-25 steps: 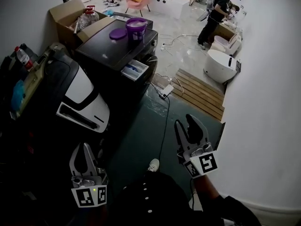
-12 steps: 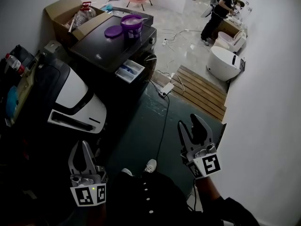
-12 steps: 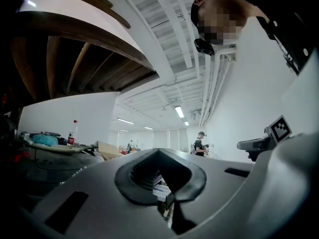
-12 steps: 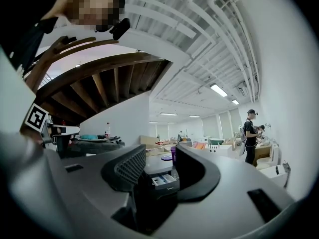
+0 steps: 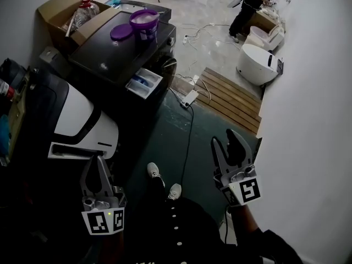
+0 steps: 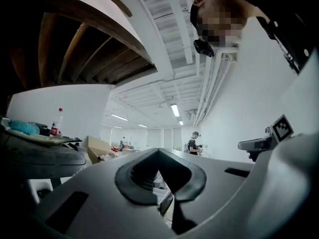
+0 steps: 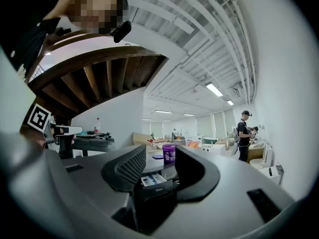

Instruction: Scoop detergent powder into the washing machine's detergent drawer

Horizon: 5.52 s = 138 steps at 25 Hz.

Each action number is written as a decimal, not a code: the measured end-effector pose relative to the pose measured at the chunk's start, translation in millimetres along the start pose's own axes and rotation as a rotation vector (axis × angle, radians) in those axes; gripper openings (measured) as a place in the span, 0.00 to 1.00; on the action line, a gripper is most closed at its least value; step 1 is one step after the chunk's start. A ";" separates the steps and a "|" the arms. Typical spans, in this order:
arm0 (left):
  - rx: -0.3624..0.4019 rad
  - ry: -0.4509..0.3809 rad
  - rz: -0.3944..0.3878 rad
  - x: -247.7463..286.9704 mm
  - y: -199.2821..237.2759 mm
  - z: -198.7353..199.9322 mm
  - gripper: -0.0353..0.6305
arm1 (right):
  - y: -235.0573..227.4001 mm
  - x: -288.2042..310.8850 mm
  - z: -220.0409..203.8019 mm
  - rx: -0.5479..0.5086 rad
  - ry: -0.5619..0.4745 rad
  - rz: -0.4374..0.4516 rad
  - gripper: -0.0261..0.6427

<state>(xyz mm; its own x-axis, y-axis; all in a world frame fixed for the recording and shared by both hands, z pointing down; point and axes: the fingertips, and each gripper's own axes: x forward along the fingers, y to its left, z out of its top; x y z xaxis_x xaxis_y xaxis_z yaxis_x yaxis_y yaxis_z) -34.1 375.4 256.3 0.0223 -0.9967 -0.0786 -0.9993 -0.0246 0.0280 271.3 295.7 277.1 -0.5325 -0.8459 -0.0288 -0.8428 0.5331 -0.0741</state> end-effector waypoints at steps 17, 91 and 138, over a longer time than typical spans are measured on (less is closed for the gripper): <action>-0.020 -0.056 -0.106 161.0 60.4 5.8 0.07 | -25.2 143.3 19.8 -0.004 -0.018 -0.069 0.28; -0.075 0.195 0.270 430.1 158.7 -129.4 0.07 | -131.7 667.4 -142.3 -0.255 0.629 0.694 0.09; -0.040 0.156 0.279 425.6 158.5 -106.7 0.07 | -130.6 664.8 -138.5 0.539 0.762 0.583 0.08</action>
<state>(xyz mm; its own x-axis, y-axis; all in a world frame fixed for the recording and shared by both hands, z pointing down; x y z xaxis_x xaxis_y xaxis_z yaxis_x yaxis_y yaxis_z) -179.8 -60.9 333.6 -0.2448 -0.9652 0.0915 -0.9657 0.2512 0.0659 16.6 -334.1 405.7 -0.9026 -0.1361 0.4085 -0.4004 0.6144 -0.6798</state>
